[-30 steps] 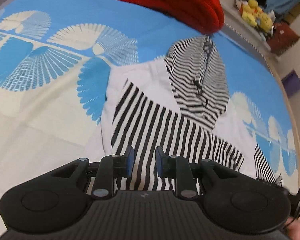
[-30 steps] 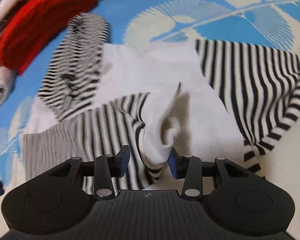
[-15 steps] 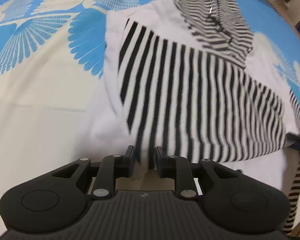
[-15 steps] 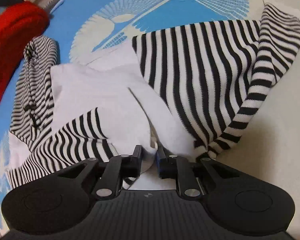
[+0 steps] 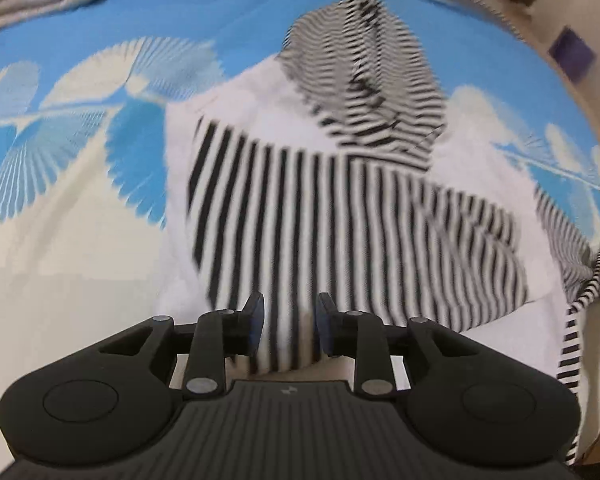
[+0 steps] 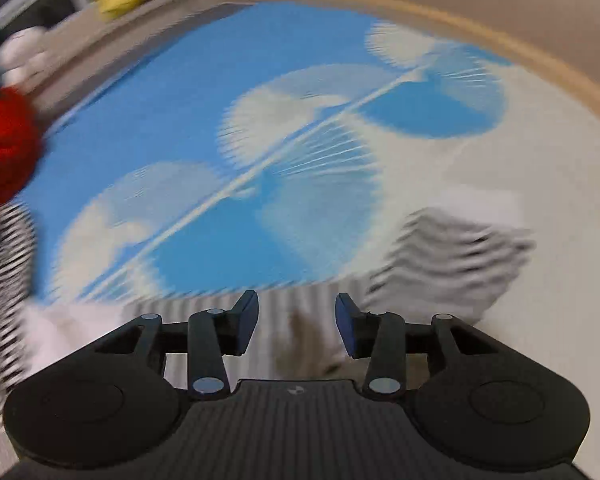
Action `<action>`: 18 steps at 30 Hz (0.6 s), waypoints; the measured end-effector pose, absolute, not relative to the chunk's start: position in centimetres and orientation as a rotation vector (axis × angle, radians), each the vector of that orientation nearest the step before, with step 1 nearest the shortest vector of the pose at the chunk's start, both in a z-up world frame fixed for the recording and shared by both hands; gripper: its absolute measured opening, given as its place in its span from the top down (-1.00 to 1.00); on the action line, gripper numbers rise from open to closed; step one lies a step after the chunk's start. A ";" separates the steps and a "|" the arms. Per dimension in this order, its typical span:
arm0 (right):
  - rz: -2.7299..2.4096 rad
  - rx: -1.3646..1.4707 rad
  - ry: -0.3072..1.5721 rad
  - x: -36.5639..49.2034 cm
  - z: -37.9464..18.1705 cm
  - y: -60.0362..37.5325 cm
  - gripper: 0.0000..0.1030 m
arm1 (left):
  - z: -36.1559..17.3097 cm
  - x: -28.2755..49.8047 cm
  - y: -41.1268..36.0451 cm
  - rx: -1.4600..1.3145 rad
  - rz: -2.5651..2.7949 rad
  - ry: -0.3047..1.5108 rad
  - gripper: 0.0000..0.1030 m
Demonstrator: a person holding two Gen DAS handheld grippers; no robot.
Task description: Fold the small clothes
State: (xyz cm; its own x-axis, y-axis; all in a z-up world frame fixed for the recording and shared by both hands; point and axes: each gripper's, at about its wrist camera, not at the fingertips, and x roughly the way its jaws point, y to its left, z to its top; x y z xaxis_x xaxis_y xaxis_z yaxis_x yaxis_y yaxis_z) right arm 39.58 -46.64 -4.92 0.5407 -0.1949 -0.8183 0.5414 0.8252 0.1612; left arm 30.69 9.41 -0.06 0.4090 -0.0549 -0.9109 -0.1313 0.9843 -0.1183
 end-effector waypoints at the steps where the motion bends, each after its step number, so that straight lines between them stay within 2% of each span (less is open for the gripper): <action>1: -0.480 0.416 0.902 39.9 -5.3 -47.9 0.11 | 0.3 30.8 9.2 -0.177 0.043 1.142 0.39; 4: -0.536 0.393 0.944 40.3 -6.9 -50.5 0.04 | 0.3 31.5 8.6 -0.187 0.042 1.137 0.38; 7: -0.535 0.450 0.992 40.6 -8.7 -51.4 0.04 | 0.2 31.9 8.5 -0.203 0.050 1.140 0.38; 11: -0.545 0.368 0.989 41.1 -9.4 -50.9 0.06 | 0.3 32.0 8.3 -0.211 0.044 1.137 0.38; 12: -0.556 0.360 0.986 41.2 -9.4 -51.0 0.15 | 0.3 32.0 8.3 -0.212 0.041 1.136 0.38; 14: -0.587 0.398 0.960 40.6 -8.9 -51.7 0.95 | 0.4 32.0 8.4 -0.210 0.036 1.135 0.38; 18: -0.602 0.651 0.672 37.2 -4.8 -53.2 0.96 | 0.5 32.0 8.7 -0.218 0.045 1.131 0.38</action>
State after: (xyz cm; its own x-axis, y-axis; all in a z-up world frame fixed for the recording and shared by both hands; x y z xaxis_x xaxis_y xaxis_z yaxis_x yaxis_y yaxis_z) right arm 37.18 -53.16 -4.81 0.6333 -0.2884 -0.7182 0.6824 0.6458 0.3424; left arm 31.96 8.74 0.52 0.4269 -0.0743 -0.9013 -0.1461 0.9779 -0.1498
